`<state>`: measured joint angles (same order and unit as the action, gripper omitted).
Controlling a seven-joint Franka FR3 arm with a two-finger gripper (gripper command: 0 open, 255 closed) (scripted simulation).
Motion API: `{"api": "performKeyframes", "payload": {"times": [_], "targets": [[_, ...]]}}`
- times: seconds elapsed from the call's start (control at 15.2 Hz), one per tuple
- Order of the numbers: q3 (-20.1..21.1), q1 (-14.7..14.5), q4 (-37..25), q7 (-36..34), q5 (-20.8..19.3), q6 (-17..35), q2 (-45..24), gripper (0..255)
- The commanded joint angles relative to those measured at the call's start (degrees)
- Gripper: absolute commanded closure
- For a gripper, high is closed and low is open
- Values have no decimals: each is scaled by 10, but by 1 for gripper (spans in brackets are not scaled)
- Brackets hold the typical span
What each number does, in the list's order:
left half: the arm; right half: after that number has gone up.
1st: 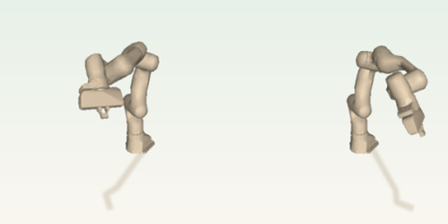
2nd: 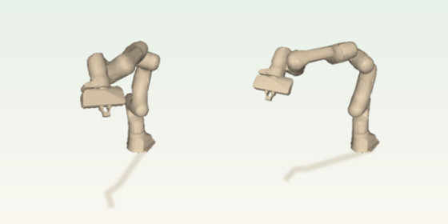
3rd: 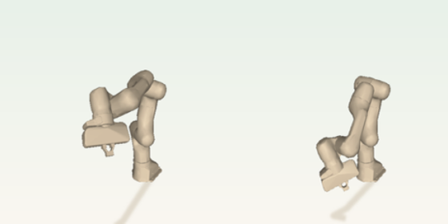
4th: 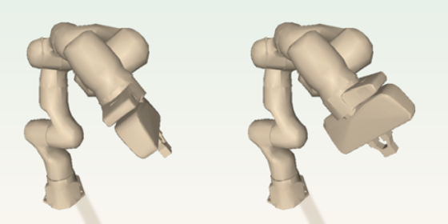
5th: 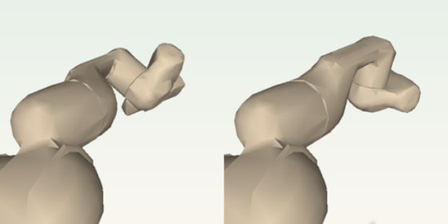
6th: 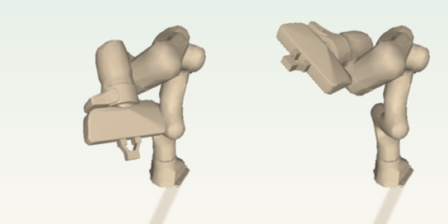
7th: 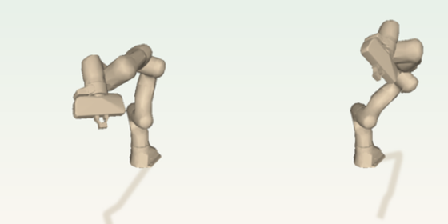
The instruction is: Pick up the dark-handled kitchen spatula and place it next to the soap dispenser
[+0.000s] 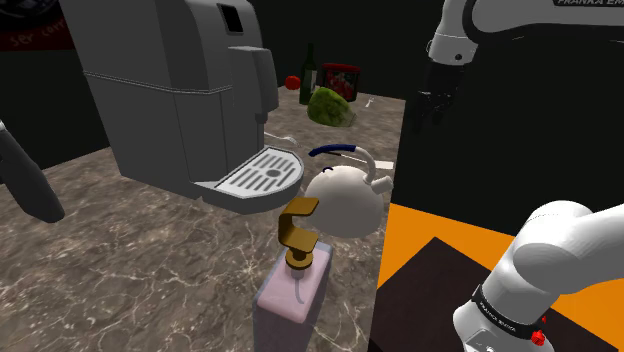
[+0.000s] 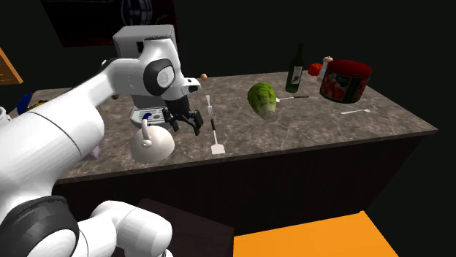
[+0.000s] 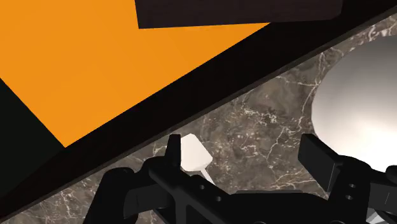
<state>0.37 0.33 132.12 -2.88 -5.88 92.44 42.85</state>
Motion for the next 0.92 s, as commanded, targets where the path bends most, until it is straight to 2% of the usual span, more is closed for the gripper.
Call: {"api": "performKeyframes", "payload": {"times": [0.0, 0.46, 0.86], "targets": [[0, 0, 0, 0, 0, 0, 0, 0], [-59, -25, -17, 122, -3, 114, -123, 0], [-97, -48, -65, 231, 19, 191, -247, 0]]}}
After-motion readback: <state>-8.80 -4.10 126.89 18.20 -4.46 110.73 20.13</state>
